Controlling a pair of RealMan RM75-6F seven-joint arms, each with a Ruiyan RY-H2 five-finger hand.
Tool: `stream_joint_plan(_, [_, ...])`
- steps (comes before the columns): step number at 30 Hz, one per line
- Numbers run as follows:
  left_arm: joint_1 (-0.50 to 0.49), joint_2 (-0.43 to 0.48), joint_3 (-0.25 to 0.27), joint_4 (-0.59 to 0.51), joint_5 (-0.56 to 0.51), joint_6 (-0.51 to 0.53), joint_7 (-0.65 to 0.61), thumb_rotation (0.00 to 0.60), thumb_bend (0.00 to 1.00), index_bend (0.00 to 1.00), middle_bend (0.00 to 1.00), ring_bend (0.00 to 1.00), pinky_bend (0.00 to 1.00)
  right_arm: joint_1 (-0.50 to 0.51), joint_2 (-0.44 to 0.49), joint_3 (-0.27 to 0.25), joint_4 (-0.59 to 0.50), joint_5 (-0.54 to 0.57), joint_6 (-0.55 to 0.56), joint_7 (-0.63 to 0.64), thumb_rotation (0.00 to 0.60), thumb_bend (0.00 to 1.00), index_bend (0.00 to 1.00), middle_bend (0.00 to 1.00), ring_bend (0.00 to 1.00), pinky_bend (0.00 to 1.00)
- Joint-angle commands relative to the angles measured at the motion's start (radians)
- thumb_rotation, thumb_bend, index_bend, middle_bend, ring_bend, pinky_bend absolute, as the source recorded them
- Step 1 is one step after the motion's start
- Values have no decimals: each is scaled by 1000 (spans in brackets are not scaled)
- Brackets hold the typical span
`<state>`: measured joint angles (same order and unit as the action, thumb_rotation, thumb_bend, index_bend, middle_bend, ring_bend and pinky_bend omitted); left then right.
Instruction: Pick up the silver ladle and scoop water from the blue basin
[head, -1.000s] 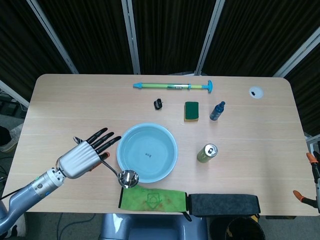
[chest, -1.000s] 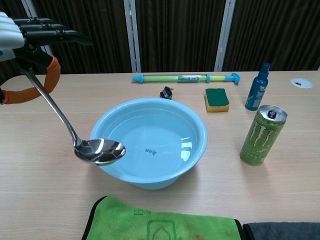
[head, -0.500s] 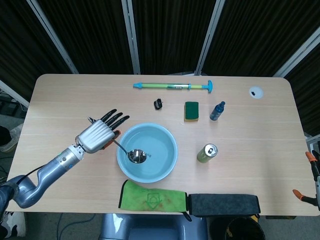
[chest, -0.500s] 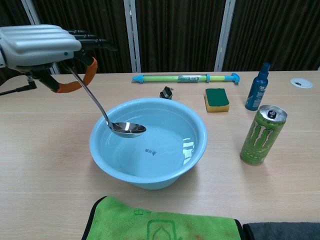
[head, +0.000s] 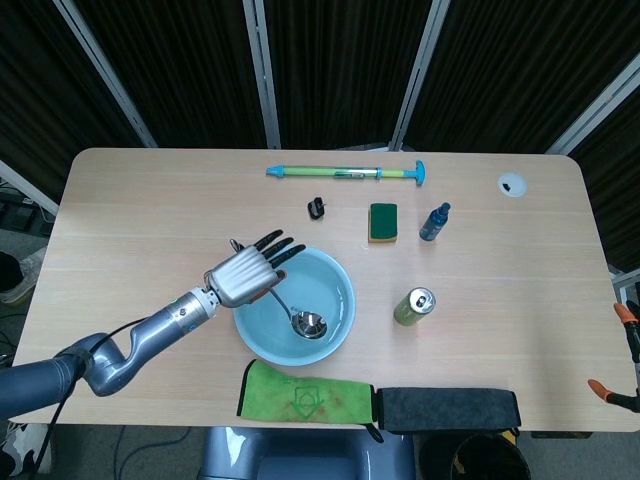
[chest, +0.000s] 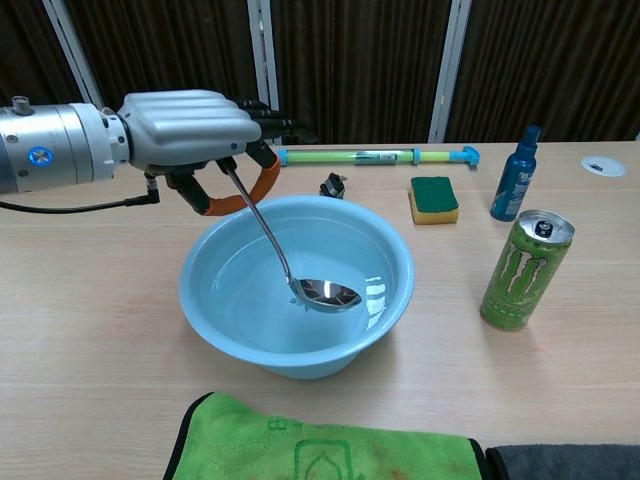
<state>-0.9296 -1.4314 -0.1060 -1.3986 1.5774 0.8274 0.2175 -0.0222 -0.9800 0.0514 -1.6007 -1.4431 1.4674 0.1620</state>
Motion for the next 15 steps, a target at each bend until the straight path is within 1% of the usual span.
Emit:
stream_joint_plan(1, [-10, -25, 8, 18, -9, -14, 1, 600, 486, 643, 0, 0, 0, -2, 2, -1, 2, -1, 3, 7, 600, 0, 0, 0, 0, 0])
stream_joint_plan(8, [-15, -62, 25, 56, -16, -22, -3, 600, 484, 646, 0, 0, 0, -6, 7, 1, 9, 1, 9, 29, 600, 0, 0, 0, 0, 0])
stream_joint_plan(15, [-6, -67, 43, 84, -22, -13, -13, 600, 484, 647, 0, 0, 0, -5, 6, -1, 9, -2, 7, 23, 600, 0, 0, 0, 0, 0])
